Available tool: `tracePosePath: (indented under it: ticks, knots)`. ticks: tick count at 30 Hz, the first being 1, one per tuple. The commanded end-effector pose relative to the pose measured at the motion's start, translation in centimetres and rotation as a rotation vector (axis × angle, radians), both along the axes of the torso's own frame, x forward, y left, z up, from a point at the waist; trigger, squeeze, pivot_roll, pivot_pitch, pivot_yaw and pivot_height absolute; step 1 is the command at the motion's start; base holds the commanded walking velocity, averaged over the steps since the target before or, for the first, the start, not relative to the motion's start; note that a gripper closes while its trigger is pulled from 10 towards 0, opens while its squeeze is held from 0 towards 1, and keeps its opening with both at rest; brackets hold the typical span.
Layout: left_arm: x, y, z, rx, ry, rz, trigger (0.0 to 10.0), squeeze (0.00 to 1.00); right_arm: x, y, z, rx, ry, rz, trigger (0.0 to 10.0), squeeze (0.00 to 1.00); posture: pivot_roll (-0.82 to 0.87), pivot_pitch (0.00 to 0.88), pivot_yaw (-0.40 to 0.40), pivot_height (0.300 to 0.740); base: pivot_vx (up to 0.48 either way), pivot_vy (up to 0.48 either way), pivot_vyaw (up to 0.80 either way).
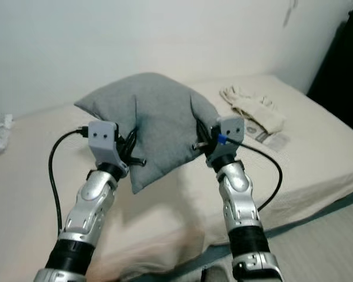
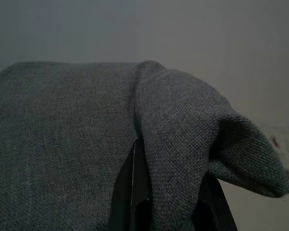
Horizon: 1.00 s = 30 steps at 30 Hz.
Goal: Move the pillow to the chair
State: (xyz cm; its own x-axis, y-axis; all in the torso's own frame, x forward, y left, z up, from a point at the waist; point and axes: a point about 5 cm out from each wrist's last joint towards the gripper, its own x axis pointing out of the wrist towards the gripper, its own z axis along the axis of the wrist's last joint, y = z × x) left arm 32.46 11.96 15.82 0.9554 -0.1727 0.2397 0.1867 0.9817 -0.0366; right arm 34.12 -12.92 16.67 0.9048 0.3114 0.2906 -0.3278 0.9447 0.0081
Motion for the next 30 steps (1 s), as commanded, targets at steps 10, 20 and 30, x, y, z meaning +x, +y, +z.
tracePosePath:
  ticks: [10,20,30]
  knots:
    - [0.0,1.1,0.7,0.014,-0.052,0.046,10.0,0.0,-0.2,0.2,0.3,0.0,-0.014,0.016,10.0,0.0,-0.01,0.019,-0.012,0.74,0.0,0.0,0.0]
    - [0.1,1.3,0.8,0.012,-0.052,0.056,10.0,0.0,-0.1,0.3,0.3,-0.003,-0.01,0.022,10.0,0.0,-0.01,0.018,-0.013,0.74,0.0,0.0,0.0]
    - [-0.1,1.7,-1.4,-0.019,0.053,0.071,10.0,0.0,-0.1,0.8,-3.6,-0.046,0.209,0.06,10.0,0.0,-0.01,0.018,-0.011,0.74,0.0,0.0,0.0]
